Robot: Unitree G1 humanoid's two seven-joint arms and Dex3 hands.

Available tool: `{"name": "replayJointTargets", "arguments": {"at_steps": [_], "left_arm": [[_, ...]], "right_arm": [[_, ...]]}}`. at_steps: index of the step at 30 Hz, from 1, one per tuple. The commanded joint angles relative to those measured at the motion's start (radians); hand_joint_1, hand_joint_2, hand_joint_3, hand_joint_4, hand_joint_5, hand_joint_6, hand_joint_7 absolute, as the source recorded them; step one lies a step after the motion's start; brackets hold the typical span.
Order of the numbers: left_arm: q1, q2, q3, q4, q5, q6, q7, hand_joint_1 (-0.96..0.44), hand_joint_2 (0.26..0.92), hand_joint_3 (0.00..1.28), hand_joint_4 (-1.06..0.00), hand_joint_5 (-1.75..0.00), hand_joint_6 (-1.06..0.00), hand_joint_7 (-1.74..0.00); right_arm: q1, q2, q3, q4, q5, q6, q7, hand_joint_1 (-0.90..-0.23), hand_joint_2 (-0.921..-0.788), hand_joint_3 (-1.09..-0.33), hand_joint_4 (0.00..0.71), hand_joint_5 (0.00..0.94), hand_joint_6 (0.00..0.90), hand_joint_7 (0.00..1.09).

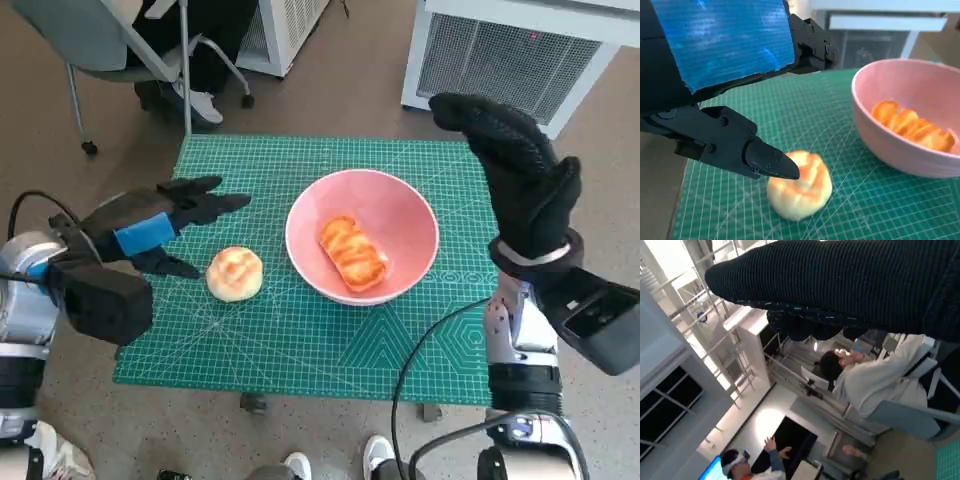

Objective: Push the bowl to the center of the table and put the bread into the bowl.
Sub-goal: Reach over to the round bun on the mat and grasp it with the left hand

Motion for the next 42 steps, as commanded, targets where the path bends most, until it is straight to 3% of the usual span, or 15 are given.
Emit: {"name": "replayJointTargets", "arguments": {"at_steps": [1, 11, 17, 27, 34, 35, 38, 42], "left_arm": [[0.002, -0.014, -0.022, 0.021, 0.025, 0.011, 0.013, -0.27, 0.813, 0.00, -0.22, -0.01, -0.33, -0.07], [-0.017, -0.071, -0.083, 0.126, 0.082, 0.010, 0.054, -0.26, 0.813, 0.00, -0.24, -0.01, -0.35, -0.07], [-0.059, -0.120, -0.138, 0.256, 0.142, -0.005, 0.104, -0.23, 0.814, 0.00, -0.32, -0.03, -0.40, -0.09], [-0.116, -0.186, -0.183, 0.433, 0.185, -0.013, 0.171, -0.16, 0.861, 0.01, -0.52, -0.06, -0.54, -0.15], [-0.125, -0.208, -0.205, 0.475, 0.204, -0.009, 0.195, -0.12, 0.896, 0.01, -0.74, -0.12, -0.69, -0.27], [-0.125, -0.208, -0.206, 0.481, 0.204, -0.014, 0.198, -0.12, 0.901, 0.01, -0.76, -0.16, -0.68, -0.33], [-0.127, -0.205, -0.210, 0.494, 0.205, -0.030, 0.210, -0.04, 0.914, 0.10, -0.64, -0.91, -0.59, -0.94], [-0.136, -0.193, -0.222, 0.507, 0.219, -0.048, 0.231, -0.01, 0.919, 0.10, -0.63, -1.17, -0.60, -1.11]], "right_arm": [[-0.009, 0.002, -0.006, 0.038, 0.016, -0.008, 0.026, -0.597, -0.921, -0.806, 0.222, 0.027, -0.001, 0.71], [-0.021, -0.005, -0.011, 0.062, 0.022, -0.027, 0.049, -0.587, -0.921, -0.804, 0.222, 0.033, -0.001, 0.72], [-0.018, -0.009, -0.010, 0.051, 0.018, -0.028, 0.048, -0.585, -0.921, -0.807, 0.221, 0.035, -0.001, 0.72], [-0.007, -0.008, -0.008, 0.027, 0.019, -0.018, 0.043, -0.584, -0.921, -0.815, 0.214, 0.039, -0.001, 0.72], [-0.005, -0.010, -0.009, 0.024, 0.018, -0.014, 0.041, -0.585, -0.921, -0.812, 0.213, 0.044, -0.001, 0.72], [-0.004, -0.010, -0.008, 0.021, 0.015, -0.013, 0.039, -0.584, -0.921, -0.812, 0.213, 0.045, -0.001, 0.72], [0.000, -0.010, -0.007, 0.010, 0.010, -0.008, 0.031, -0.584, -0.921, -0.814, 0.211, 0.046, -0.001, 0.72], [0.008, -0.007, -0.006, -0.004, 0.010, 0.000, 0.026, -0.586, -0.921, -0.816, 0.208, 0.048, -0.001, 0.72]]}}
